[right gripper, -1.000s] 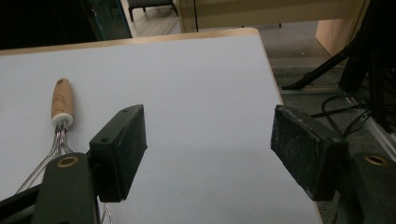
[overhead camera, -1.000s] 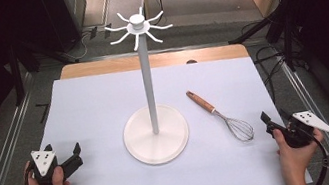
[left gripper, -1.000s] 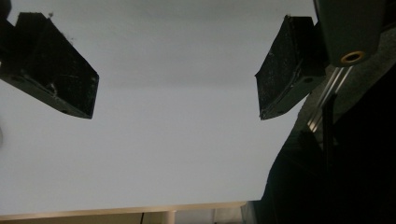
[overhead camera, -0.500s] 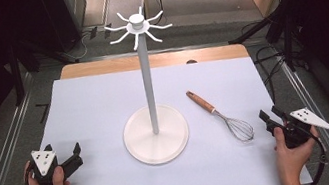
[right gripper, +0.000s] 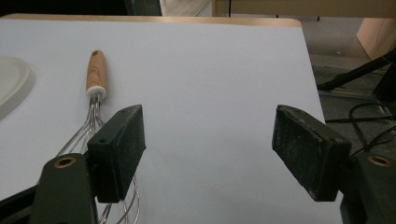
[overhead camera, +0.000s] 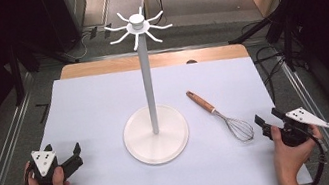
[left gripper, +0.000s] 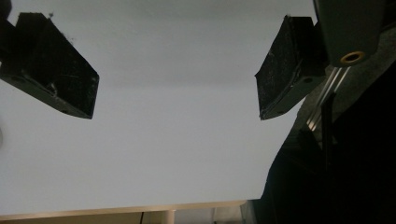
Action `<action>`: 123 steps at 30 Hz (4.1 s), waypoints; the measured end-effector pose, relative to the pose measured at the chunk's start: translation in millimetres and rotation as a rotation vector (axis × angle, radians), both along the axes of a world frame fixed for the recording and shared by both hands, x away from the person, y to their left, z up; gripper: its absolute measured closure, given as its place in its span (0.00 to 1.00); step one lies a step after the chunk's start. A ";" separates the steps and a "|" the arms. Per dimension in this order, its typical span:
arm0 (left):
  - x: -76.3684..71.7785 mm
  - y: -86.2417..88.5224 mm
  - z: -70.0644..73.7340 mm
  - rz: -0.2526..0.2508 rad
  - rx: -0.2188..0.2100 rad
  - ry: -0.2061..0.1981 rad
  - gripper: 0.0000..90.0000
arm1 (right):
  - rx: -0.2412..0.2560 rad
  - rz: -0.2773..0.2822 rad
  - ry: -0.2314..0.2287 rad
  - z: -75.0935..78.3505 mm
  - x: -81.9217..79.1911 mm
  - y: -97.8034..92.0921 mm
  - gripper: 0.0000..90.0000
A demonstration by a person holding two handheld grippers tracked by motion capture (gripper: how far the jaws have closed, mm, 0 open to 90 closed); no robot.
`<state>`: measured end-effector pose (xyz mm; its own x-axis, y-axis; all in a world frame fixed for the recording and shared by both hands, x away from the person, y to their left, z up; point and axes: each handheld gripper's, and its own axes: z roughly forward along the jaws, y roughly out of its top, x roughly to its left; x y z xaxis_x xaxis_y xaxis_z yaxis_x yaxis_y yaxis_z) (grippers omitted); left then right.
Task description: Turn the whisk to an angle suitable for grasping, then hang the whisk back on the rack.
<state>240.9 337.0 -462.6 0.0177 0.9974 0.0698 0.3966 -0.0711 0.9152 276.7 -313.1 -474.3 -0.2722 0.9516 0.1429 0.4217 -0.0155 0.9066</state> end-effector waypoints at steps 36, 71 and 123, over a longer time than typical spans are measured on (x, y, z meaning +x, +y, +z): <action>0.7 -4.4 -0.5 -0.008 0.043 0.011 0.16 | -0.215 0.182 0.226 52.1 54.8 53.5 0.47; 1.0 -5.6 -0.8 -0.013 0.054 0.008 0.16 | -0.349 0.375 0.504 56.6 102.8 99.3 0.60; 1.0 -4.9 -0.5 -0.020 0.049 0.013 0.16 | -0.542 0.476 0.626 37.4 143.1 160.2 0.77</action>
